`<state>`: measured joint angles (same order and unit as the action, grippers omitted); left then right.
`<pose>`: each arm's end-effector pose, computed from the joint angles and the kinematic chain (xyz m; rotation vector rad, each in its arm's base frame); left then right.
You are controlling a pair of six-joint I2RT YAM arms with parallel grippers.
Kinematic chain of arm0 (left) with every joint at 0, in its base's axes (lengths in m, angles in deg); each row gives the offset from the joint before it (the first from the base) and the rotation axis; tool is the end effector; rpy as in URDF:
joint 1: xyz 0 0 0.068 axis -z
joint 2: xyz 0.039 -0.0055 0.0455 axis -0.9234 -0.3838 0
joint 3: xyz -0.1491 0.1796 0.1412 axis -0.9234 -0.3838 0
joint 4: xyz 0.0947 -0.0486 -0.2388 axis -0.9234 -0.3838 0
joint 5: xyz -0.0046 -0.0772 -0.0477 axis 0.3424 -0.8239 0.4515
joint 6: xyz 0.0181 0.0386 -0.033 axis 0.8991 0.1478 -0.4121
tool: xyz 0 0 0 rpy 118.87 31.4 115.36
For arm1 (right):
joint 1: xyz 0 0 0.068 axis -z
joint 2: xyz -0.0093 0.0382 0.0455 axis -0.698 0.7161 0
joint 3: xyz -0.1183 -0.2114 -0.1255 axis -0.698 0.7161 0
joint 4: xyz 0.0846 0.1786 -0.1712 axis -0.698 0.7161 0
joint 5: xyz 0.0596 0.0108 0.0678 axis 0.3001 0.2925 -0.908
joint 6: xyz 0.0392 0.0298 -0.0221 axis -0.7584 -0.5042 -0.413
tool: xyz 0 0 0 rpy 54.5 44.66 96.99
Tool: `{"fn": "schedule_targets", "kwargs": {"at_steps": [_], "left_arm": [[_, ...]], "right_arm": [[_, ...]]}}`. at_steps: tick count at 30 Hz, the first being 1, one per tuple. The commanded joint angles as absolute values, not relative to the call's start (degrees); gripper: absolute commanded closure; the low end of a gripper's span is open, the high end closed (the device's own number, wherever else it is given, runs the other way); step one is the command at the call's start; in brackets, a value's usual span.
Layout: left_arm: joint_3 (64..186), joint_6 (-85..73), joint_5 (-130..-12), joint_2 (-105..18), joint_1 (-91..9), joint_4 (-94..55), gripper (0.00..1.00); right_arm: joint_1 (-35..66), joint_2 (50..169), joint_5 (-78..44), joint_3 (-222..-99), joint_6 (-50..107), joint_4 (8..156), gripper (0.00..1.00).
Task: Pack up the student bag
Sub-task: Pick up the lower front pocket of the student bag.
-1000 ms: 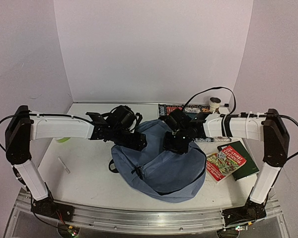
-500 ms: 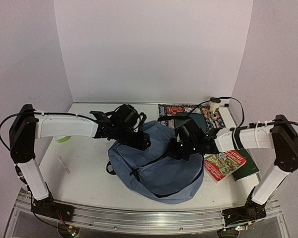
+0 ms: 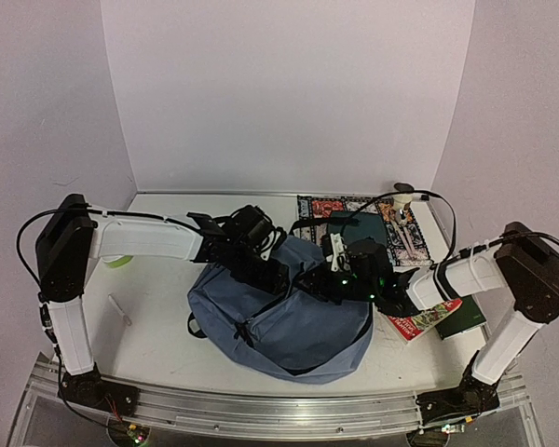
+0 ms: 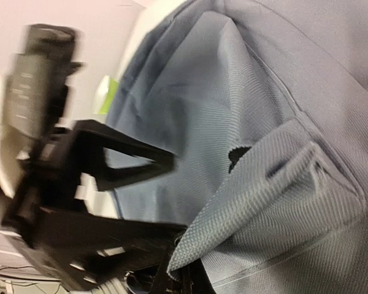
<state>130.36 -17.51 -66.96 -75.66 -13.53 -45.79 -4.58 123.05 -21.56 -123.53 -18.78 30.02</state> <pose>0.2378 -0.3308 0.2041 0.7406 2.5272 -0.6070 0.2160 0.2583 0.1979 -0.0984 1.8918 1.4772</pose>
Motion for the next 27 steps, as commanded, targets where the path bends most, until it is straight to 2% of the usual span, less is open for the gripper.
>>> {"fn": "schedule_targets", "kwargs": {"at_steps": [1,11,14,18,24,27], "left_arm": [[133.6,-15.8,-64.7,-77.6,-12.2,-48.3,0.25],[132.8,-15.4,-60.5,-81.1,-11.5,-49.0,0.22],[132.1,-16.2,-56.7,-81.9,-11.5,-49.3,0.26],[131.7,-16.6,-52.6,-82.0,-11.4,-50.2,0.42],[132.0,-15.9,-51.2,-78.9,-11.4,-50.5,0.79],[132.3,-15.6,-50.2,-77.7,-11.4,-50.9,0.90]], "right_arm": [[-4.7,123.9,-23.7,-123.5,-17.7,17.6,1.00],[-4.7,125.2,-24.4,-124.4,-16.7,19.2,1.00],[-4.6,124.4,-23.1,-125.0,-15.7,23.1,1.00],[-4.6,123.0,-20.5,-126.0,-13.6,30.3,1.00],[-4.6,121.7,-18.1,-127.7,-10.9,38.2,1.00],[-4.6,121.4,-17.1,-128.2,-10.3,40.4,1.00]]}}
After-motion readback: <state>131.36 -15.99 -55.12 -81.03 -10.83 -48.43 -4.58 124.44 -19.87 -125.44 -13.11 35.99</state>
